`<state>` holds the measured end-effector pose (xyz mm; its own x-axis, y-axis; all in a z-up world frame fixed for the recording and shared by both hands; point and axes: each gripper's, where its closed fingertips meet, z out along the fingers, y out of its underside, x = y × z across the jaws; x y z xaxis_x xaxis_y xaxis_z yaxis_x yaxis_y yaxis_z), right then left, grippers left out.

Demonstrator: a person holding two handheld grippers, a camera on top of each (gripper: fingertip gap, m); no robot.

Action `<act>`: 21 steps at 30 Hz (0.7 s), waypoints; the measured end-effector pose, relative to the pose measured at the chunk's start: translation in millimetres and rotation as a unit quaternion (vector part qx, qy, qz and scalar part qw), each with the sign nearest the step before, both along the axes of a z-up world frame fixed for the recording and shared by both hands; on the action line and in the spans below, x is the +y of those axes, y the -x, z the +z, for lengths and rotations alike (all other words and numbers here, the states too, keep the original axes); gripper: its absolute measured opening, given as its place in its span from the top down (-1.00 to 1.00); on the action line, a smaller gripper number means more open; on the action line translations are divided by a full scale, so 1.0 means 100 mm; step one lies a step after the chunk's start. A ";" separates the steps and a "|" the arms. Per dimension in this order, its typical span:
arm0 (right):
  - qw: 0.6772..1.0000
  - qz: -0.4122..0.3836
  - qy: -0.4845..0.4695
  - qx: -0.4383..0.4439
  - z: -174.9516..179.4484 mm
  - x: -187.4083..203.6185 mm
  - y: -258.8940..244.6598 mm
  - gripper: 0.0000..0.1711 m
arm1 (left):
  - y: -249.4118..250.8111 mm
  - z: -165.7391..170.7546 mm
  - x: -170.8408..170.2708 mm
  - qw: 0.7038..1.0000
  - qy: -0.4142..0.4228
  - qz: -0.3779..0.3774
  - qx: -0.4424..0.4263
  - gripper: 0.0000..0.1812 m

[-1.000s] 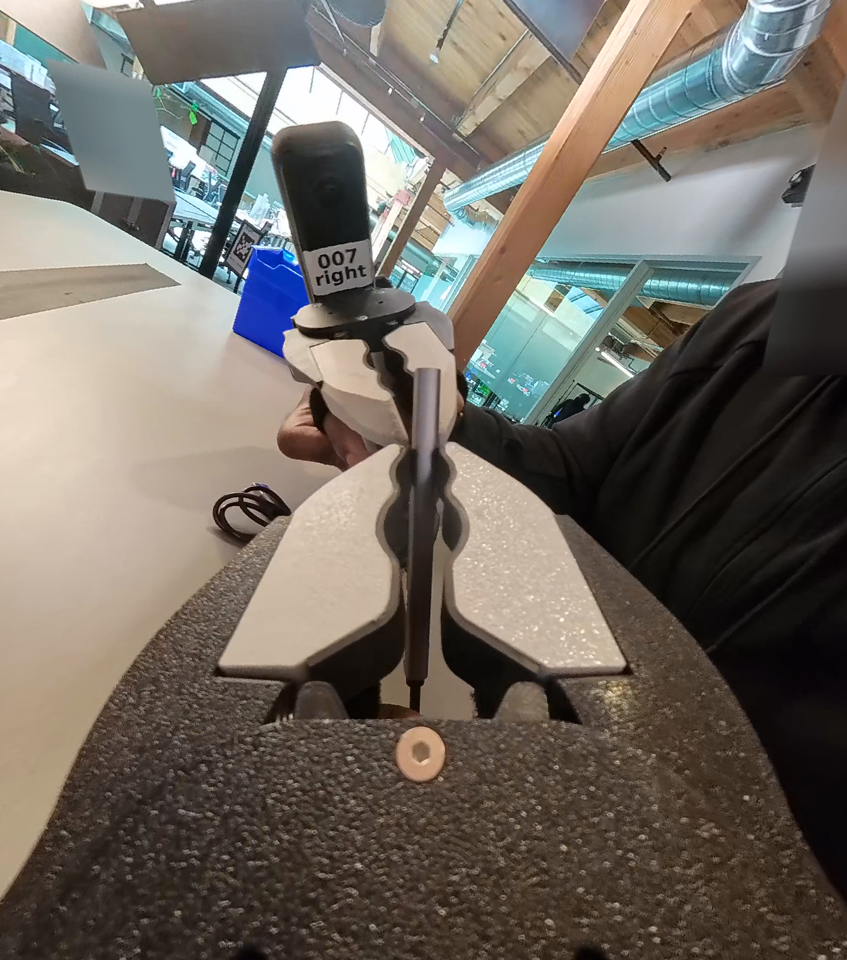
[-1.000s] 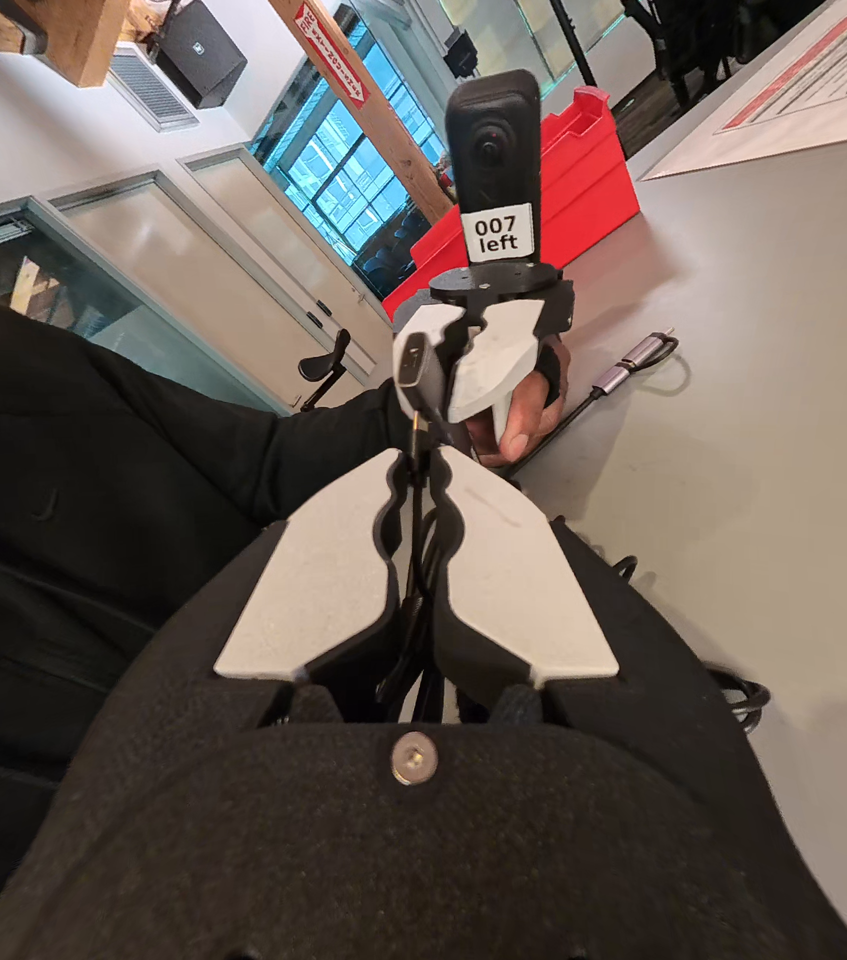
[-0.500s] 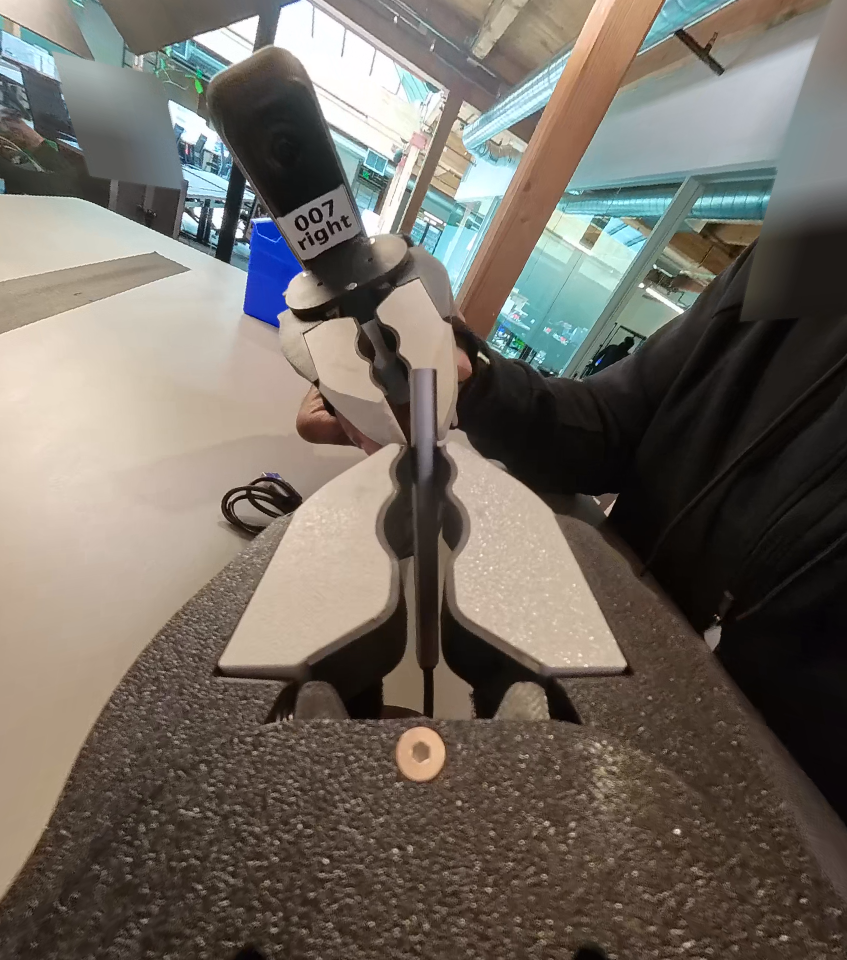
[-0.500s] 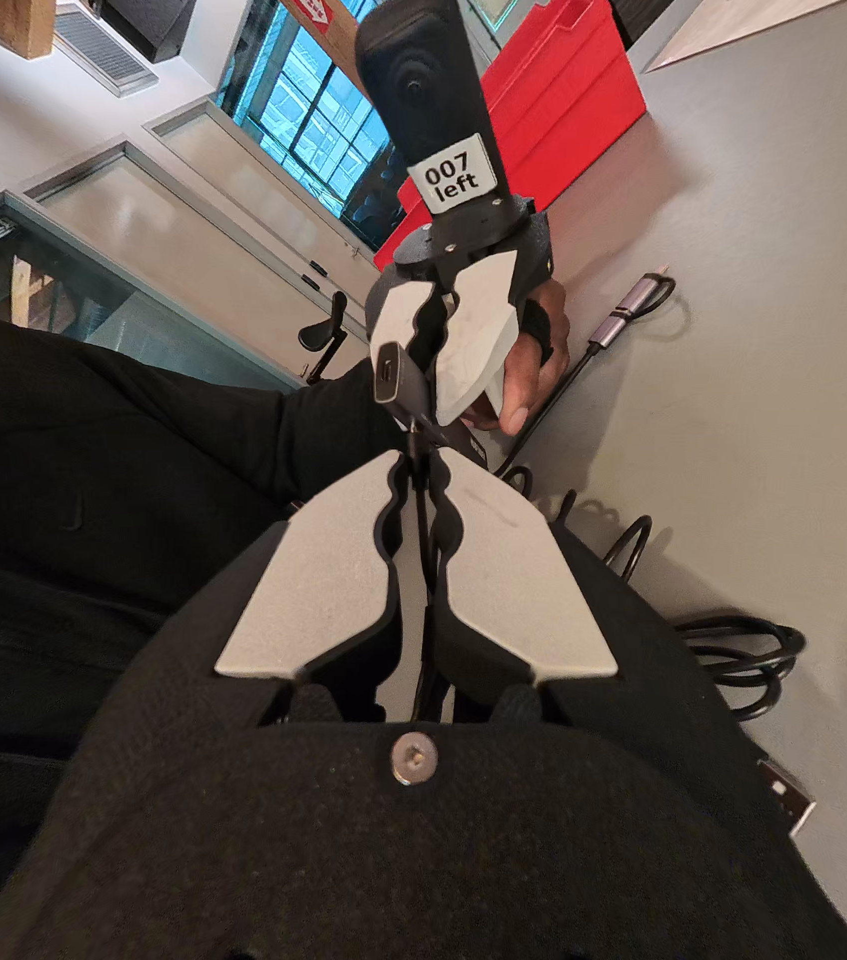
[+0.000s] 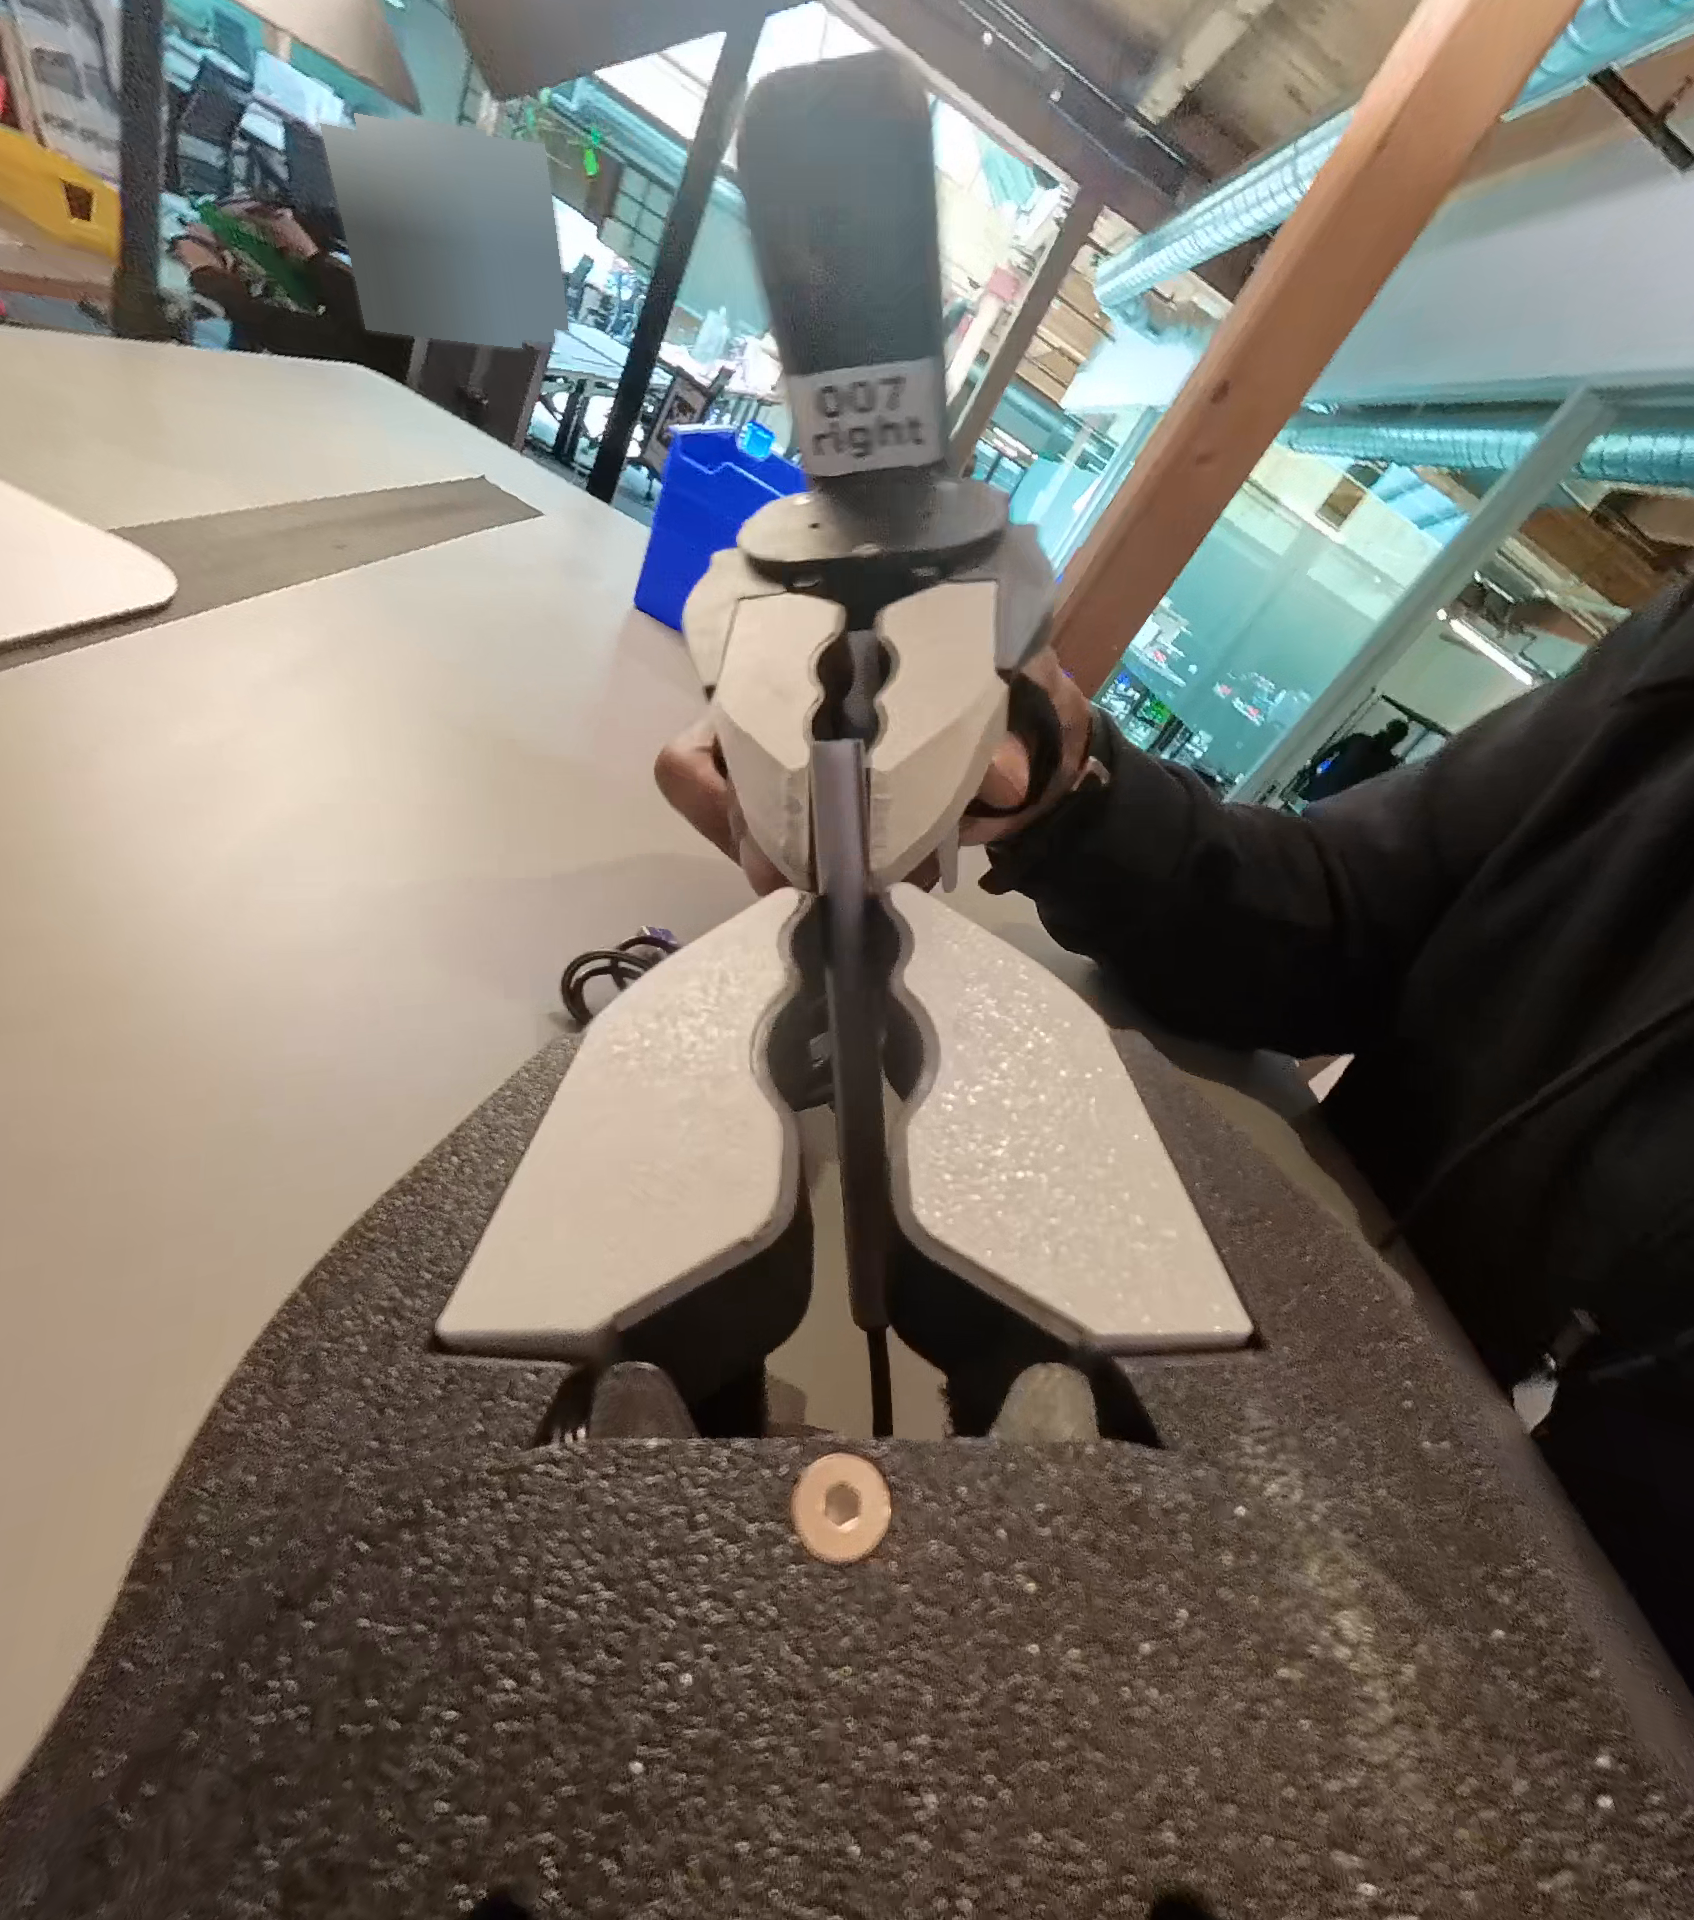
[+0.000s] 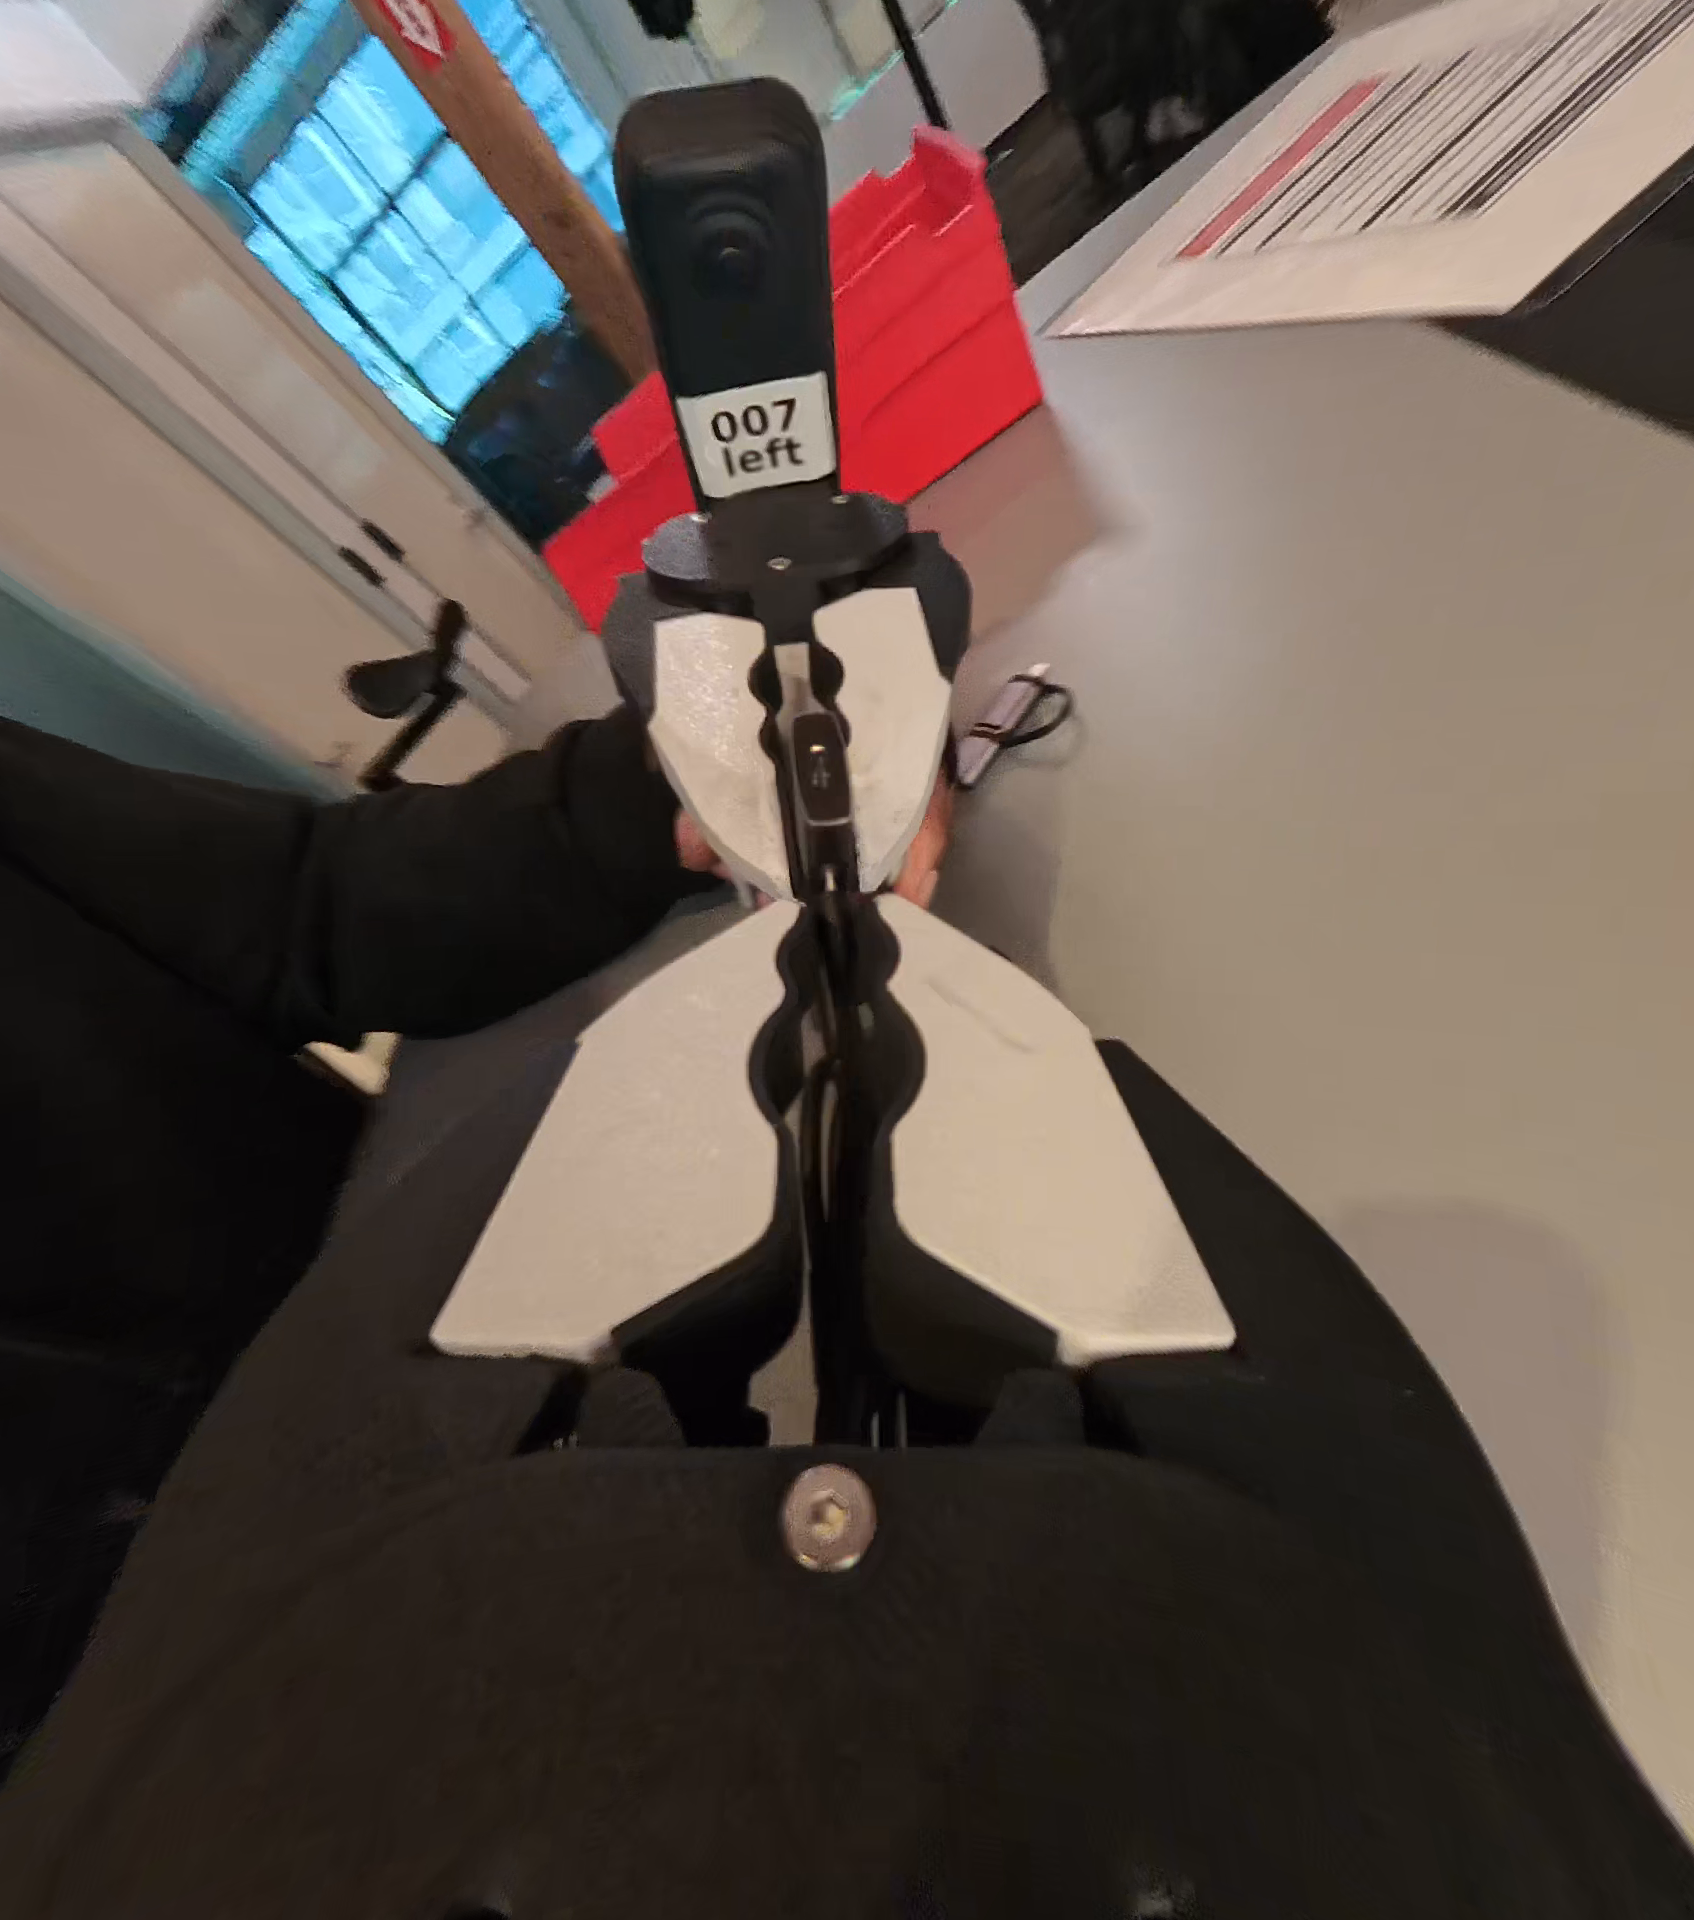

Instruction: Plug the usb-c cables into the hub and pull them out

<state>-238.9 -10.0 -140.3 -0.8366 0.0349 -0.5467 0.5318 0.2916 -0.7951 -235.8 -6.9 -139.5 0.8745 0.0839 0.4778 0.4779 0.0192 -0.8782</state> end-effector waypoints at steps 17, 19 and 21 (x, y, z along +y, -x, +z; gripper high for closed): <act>0.882 -0.057 -0.194 0.425 -0.22 0.08 0.25 0.94 | 0.18 -0.08 -0.04 0.997 -0.001 0.031 -0.066 0.90; 0.857 -0.066 -0.210 0.467 -0.22 0.07 0.29 0.94 | 0.20 -0.09 -0.05 0.997 -0.001 0.036 -0.073 0.90; 0.830 -0.069 -0.224 0.507 -0.22 0.07 0.32 0.94 | 0.21 -0.09 -0.05 0.996 -0.002 0.037 -0.081 0.90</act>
<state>-270.5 -3.5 -162.5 -0.8297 0.1782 0.5289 -0.2911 0.6703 -0.6826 -257.3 -12.1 -148.9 0.7777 0.1433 0.6121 0.6100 0.0636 -0.7899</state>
